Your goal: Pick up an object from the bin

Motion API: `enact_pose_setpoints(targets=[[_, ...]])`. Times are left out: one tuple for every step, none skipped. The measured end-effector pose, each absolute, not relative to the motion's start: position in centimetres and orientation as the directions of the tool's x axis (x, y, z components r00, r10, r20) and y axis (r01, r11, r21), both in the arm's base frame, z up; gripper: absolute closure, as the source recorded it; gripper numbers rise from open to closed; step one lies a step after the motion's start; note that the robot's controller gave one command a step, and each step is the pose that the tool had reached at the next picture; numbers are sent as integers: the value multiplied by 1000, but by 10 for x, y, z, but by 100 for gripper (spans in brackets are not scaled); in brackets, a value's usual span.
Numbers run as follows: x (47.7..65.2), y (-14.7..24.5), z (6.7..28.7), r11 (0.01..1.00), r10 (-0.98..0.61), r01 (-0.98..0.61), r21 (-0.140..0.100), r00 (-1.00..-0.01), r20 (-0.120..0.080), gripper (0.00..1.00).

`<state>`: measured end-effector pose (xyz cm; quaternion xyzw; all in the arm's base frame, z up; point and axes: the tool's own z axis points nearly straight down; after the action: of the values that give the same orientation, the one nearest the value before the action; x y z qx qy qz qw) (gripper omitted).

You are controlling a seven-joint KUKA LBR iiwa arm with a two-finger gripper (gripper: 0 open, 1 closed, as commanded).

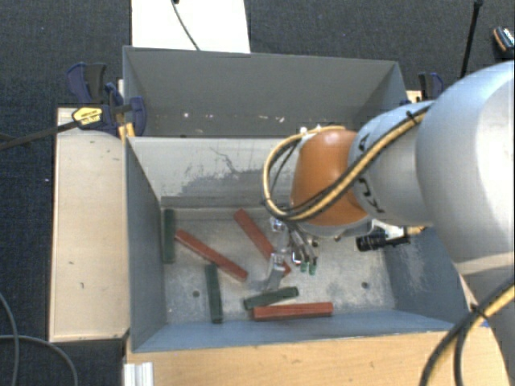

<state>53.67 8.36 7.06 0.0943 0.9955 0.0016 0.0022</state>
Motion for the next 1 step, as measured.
enact_pose_setpoints(targets=[[537,82,71,982,188,188,2,-982,-4,100]])
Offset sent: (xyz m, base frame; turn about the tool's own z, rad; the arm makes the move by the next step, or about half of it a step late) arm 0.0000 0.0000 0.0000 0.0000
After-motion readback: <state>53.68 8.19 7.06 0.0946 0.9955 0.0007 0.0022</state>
